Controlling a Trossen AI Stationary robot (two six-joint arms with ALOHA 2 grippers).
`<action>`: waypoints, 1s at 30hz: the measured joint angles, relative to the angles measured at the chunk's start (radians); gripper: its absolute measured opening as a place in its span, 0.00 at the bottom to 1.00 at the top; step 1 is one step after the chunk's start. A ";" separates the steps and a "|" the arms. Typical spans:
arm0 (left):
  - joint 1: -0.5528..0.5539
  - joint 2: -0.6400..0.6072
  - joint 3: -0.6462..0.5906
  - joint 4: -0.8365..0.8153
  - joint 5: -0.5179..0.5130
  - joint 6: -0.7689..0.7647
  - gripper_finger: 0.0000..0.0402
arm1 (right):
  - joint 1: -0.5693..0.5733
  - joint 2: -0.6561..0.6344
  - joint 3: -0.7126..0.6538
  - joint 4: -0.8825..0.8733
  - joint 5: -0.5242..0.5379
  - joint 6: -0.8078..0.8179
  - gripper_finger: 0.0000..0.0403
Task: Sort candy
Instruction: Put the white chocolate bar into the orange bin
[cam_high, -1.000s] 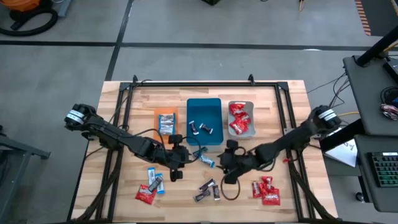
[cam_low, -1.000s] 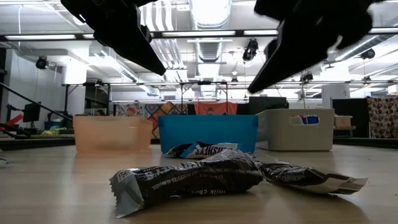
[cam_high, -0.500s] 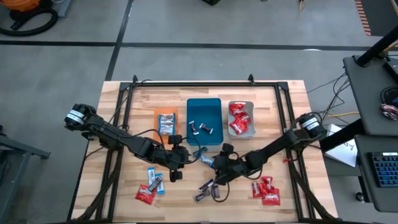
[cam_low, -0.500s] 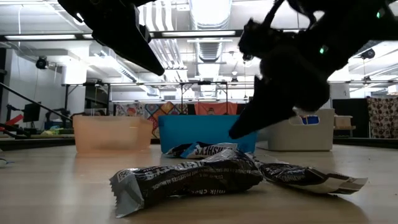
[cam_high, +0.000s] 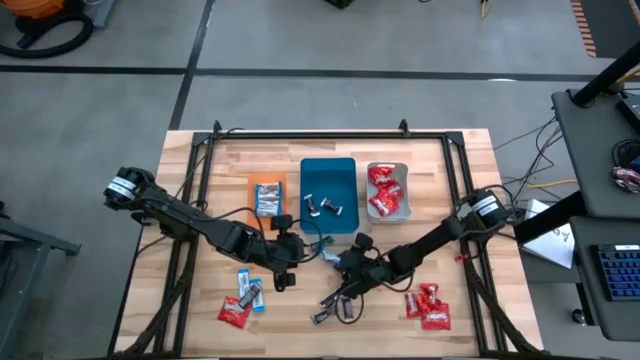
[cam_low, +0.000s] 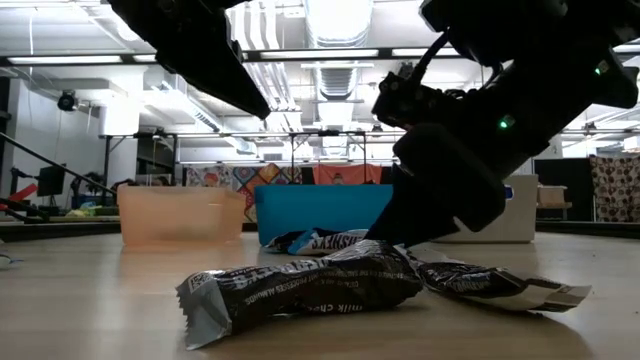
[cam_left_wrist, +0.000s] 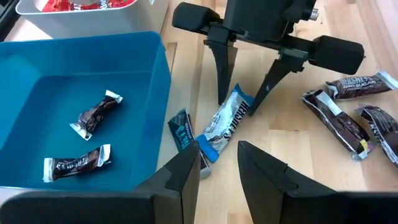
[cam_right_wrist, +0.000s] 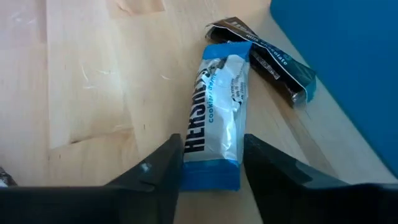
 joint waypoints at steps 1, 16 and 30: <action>0.000 0.000 0.000 0.008 -0.001 0.000 0.23 | -0.001 -0.001 0.000 0.000 0.000 -0.002 0.37; -0.010 -0.004 -0.181 0.518 0.000 0.087 0.25 | 0.016 -0.044 -0.002 -0.038 -0.026 -0.070 0.07; -0.010 -0.006 -0.344 0.850 0.010 0.079 0.52 | 0.064 -0.290 -0.002 -0.052 -0.045 -0.350 0.07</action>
